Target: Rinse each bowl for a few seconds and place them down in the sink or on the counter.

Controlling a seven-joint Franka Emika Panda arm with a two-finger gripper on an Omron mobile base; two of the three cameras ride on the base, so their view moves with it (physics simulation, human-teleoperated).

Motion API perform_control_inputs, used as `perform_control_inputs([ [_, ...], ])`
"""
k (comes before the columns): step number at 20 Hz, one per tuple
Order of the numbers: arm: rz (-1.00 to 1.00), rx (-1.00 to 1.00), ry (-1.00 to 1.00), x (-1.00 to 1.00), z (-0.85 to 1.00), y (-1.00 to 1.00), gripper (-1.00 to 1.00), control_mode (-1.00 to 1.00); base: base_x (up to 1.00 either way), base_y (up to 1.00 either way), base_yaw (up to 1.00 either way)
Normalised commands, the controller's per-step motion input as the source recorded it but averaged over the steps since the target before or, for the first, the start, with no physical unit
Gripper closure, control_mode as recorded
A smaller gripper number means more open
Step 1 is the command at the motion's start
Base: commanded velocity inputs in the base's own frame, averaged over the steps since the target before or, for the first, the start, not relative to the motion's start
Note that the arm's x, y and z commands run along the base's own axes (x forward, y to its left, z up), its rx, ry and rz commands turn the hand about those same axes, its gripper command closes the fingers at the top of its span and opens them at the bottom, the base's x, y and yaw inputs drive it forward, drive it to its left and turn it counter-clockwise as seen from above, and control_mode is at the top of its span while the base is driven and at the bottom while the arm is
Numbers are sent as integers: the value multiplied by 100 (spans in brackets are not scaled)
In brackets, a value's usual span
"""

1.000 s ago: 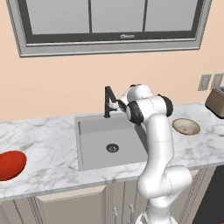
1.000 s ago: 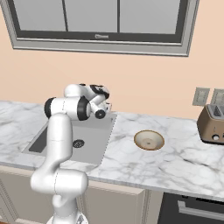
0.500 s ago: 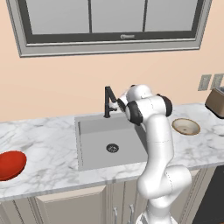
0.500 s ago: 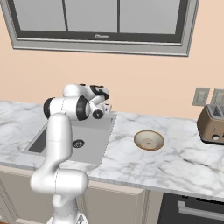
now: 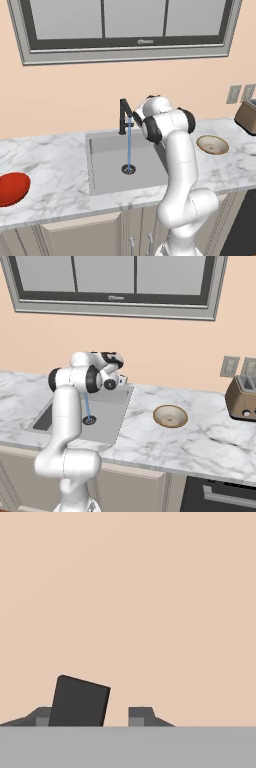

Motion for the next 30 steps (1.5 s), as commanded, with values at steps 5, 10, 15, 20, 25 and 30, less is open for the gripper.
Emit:
perform_control_inputs([
  [5,-6,3,7,0,-27,-36,100,-100,0,0,0],
  [10,-2,7,0,-1,21,-25,-100,-100,0,0,0],
  [15,-1,9,0,-2,30,-31,-100,-100,0,0,0],
  [20,-2,7,0,-1,29,-26,-100,-100,0,0,0],
  [25,-1,6,0,0,38,-17,-100,-100,0,0,0],
  [30,-2,5,0,0,45,-16,-100,-100,0,0,0],
])
